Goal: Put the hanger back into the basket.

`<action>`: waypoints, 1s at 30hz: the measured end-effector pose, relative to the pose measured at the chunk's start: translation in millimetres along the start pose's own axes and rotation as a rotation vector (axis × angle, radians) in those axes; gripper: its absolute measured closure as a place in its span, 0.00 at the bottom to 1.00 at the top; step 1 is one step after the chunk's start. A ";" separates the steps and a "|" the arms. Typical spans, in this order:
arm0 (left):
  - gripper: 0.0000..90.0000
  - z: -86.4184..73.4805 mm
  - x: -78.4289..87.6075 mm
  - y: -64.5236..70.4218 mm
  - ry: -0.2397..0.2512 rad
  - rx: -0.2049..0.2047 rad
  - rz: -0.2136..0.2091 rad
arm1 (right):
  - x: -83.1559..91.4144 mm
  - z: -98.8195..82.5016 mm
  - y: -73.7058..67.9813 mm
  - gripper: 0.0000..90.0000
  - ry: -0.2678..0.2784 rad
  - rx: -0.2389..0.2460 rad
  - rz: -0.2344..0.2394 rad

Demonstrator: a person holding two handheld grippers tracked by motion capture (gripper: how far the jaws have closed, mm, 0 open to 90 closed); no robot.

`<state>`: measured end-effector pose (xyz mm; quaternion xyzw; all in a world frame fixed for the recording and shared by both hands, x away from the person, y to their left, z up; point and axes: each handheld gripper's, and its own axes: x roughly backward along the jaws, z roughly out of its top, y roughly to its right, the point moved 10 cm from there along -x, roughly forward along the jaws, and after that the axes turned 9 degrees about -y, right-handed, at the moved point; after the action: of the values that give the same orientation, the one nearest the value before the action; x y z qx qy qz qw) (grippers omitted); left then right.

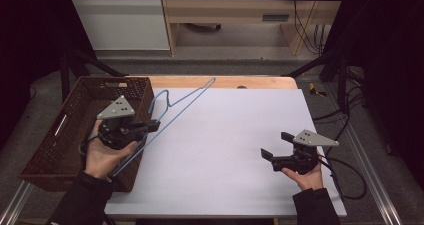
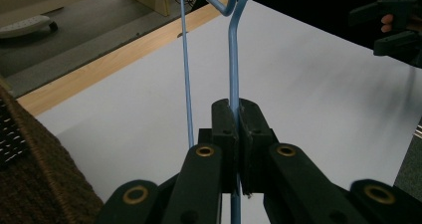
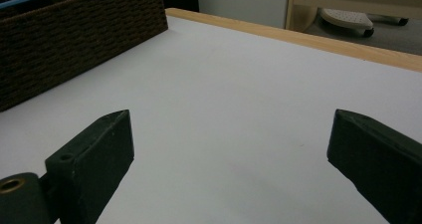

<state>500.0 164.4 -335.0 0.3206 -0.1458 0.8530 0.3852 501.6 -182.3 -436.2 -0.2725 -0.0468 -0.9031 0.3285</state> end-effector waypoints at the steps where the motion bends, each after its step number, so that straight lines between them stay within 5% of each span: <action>1: 0.97 0.0 3.2 -3.6 0.000 0.000 0.004 | 0.0 0.1 -0.1 0.05 0.000 0.001 0.000; 30: 0.97 -19.3 69.3 -90.3 -0.019 0.030 0.142 | -2.0 -0.6 0.7 0.05 -0.007 0.005 -0.003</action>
<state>524.9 272.7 -303.7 0.3231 -0.1591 0.8772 0.3176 503.0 -181.8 -437.8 -0.2745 -0.0505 -0.9026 0.3278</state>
